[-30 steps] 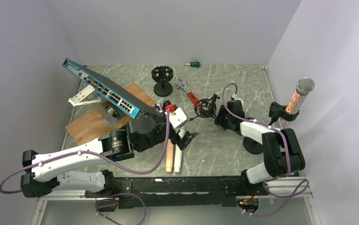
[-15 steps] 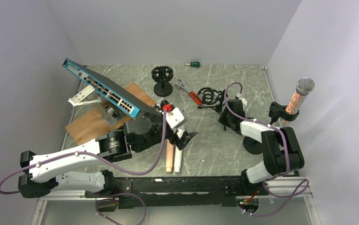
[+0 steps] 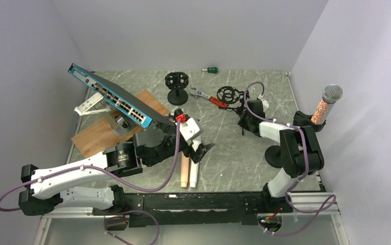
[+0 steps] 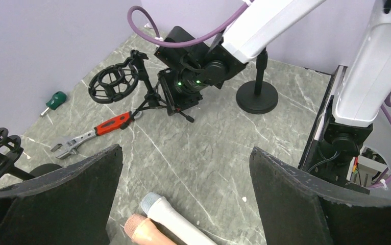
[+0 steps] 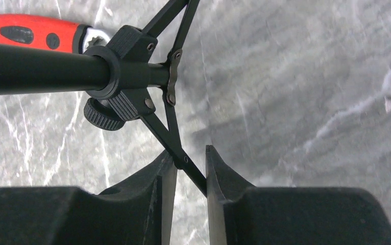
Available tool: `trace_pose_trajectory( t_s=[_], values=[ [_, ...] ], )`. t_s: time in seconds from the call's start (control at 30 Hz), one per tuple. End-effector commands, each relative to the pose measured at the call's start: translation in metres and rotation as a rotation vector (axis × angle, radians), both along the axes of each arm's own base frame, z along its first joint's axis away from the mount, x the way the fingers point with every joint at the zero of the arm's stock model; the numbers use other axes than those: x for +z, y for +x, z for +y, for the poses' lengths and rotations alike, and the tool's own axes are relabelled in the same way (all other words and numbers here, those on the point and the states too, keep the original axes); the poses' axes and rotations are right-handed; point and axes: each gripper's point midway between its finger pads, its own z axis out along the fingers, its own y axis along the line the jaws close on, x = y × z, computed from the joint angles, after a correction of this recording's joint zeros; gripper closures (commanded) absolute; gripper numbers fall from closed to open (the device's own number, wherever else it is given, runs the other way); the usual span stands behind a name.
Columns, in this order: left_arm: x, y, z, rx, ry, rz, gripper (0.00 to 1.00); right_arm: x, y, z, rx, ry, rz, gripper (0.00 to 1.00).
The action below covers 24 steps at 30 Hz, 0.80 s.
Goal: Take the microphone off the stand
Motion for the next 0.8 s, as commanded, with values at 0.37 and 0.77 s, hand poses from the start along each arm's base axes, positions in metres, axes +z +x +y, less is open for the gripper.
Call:
trace_pose_trajectory(
  t_s=[0.37, 0.77],
  values=[
    [0.016, 0.001, 0.004, 0.018, -0.05, -0.033, 0.03, -0.006, 0.081, -0.02, -0.03, -0.137, 0.043, 0.84],
    [0.015, -0.003, 0.0, -0.003, -0.052, -0.017, 0.03, 0.063, 0.02, -0.008, 0.05, -0.187, -0.048, 0.32]
  ],
)
